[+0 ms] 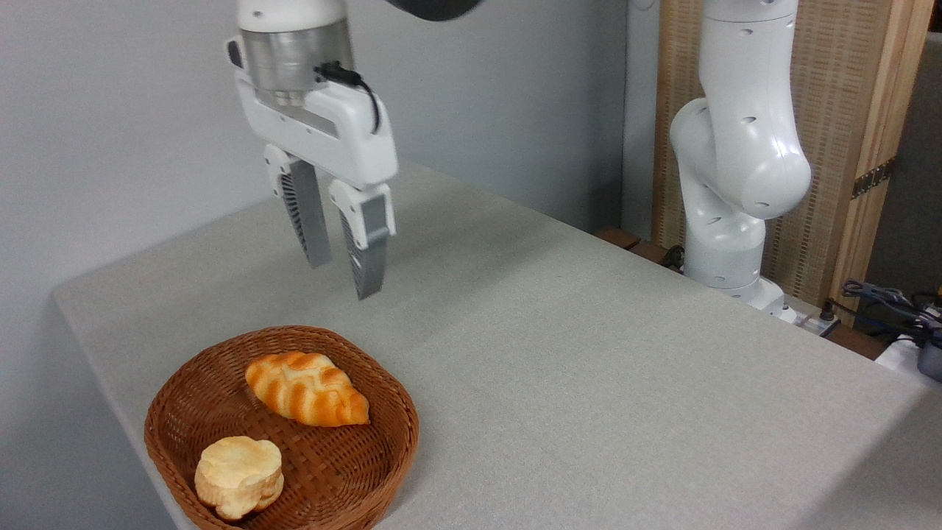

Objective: Put bread into the basket

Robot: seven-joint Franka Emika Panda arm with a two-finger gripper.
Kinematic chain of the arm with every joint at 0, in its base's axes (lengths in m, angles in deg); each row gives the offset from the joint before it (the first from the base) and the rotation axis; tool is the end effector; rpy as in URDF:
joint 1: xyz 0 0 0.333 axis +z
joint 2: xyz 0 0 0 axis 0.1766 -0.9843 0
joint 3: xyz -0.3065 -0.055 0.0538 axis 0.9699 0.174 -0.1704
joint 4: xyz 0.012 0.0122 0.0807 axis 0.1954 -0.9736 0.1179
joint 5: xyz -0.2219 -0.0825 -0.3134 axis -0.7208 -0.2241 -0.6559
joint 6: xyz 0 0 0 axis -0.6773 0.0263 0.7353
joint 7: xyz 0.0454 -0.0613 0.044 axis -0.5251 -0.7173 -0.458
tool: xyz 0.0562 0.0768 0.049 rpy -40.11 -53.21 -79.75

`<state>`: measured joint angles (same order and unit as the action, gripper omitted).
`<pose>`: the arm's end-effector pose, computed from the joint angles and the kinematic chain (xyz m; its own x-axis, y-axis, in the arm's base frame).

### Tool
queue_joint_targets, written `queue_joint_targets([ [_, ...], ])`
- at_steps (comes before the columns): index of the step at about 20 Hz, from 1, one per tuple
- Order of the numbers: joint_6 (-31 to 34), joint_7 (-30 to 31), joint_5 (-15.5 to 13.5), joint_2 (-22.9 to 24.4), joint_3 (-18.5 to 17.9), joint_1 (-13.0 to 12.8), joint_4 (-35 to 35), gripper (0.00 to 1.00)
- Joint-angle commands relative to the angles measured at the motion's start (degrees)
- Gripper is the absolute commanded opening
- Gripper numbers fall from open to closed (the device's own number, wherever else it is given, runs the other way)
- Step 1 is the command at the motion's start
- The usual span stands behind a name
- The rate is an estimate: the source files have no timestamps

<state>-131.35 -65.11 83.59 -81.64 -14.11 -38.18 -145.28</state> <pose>0.5685 -0.0763 0.5907 0.7440 -0.6654 0.0613 -0.6664 -0.7456 -0.0049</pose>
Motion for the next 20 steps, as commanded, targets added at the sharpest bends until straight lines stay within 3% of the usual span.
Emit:
queue_joint_targets([
  [1, 3.61, 1.46, 0.74, -2.51, 0.42, -0.20, 4.41, 1.00],
  [20, 3.97, 1.64, 0.30, -2.68, 0.59, 0.24, 4.32, 1.00],
])
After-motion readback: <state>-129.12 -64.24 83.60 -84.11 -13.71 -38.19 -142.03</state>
